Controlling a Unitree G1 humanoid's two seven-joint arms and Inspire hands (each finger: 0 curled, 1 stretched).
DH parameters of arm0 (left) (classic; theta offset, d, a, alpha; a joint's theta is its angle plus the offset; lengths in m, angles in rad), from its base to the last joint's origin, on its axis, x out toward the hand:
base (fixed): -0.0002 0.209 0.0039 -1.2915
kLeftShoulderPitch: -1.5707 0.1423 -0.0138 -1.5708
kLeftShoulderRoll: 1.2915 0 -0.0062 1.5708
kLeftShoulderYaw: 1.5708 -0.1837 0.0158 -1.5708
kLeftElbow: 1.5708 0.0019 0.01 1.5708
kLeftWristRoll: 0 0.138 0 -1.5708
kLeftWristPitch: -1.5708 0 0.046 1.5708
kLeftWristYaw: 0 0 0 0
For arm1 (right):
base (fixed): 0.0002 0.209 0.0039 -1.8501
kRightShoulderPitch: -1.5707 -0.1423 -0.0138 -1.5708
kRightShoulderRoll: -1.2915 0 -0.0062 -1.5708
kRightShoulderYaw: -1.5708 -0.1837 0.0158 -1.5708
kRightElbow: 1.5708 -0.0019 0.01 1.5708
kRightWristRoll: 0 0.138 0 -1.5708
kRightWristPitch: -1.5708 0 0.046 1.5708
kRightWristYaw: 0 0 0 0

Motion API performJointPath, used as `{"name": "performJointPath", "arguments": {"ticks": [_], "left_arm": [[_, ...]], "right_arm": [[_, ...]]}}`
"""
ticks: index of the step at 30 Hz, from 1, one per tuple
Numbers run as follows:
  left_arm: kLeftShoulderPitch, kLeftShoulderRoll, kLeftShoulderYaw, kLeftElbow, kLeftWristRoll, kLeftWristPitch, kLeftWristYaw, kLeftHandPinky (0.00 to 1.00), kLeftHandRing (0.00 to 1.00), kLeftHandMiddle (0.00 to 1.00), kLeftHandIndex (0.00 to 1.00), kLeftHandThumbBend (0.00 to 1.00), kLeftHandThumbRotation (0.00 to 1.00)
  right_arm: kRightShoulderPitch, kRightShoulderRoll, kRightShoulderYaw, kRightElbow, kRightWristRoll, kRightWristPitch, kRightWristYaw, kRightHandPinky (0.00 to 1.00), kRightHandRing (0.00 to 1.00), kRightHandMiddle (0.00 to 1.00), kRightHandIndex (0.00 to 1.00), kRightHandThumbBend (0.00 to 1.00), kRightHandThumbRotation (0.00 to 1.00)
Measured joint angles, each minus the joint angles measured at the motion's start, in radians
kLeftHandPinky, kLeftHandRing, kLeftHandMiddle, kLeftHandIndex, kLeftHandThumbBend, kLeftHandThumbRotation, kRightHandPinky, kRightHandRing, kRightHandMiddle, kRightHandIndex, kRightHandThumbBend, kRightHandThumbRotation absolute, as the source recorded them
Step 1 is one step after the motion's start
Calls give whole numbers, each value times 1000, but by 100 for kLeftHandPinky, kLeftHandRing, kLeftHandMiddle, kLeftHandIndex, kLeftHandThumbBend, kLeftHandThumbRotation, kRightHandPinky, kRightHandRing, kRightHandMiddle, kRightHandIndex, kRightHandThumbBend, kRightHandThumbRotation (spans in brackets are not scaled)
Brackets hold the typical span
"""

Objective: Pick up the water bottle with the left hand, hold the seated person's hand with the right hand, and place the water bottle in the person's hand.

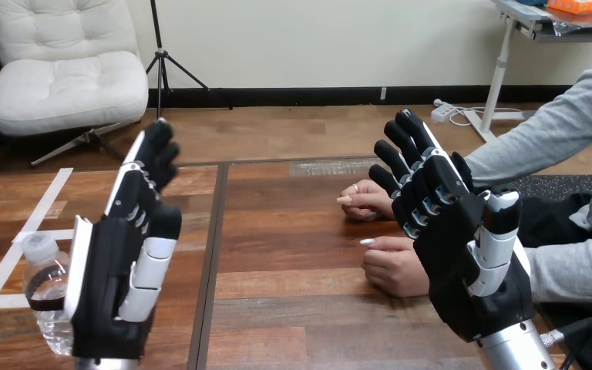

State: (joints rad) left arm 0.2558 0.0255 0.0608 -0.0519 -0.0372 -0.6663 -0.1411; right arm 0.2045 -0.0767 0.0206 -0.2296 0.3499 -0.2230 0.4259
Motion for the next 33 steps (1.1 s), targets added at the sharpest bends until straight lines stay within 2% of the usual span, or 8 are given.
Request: {"name": "performJointPath", "arguments": {"ticks": [7, 13, 17, 28, 33], "left_arm": [[0, 53, 18, -28, -33, 43, -29, 100, 99, 99, 99, 92, 82], [0, 115, 55, -63, -58, 78, -50, 100, 100, 100, 100, 98, 75], [0, 142, 86, -84, -79, 96, -49, 100, 100, 100, 100, 99, 72], [0, 158, 175, -138, -77, 135, 19, 95, 98, 100, 100, 100, 69], [-2, 162, 208, -147, -87, 141, 30, 96, 99, 100, 100, 100, 67]], "right_arm": [[0, -1, 0, 0, 0, 0, 0, 100, 100, 99, 97, 97, 100], [0, -2, 0, 0, 0, 1, -1, 100, 100, 99, 97, 96, 100], [0, -3, 0, 0, 0, 2, -1, 100, 100, 99, 97, 96, 100], [1, -3, 0, 0, 0, 4, -2, 100, 100, 99, 97, 95, 100], [1, -3, 0, 0, 0, 4, -2, 100, 100, 99, 97, 94, 100]]}}
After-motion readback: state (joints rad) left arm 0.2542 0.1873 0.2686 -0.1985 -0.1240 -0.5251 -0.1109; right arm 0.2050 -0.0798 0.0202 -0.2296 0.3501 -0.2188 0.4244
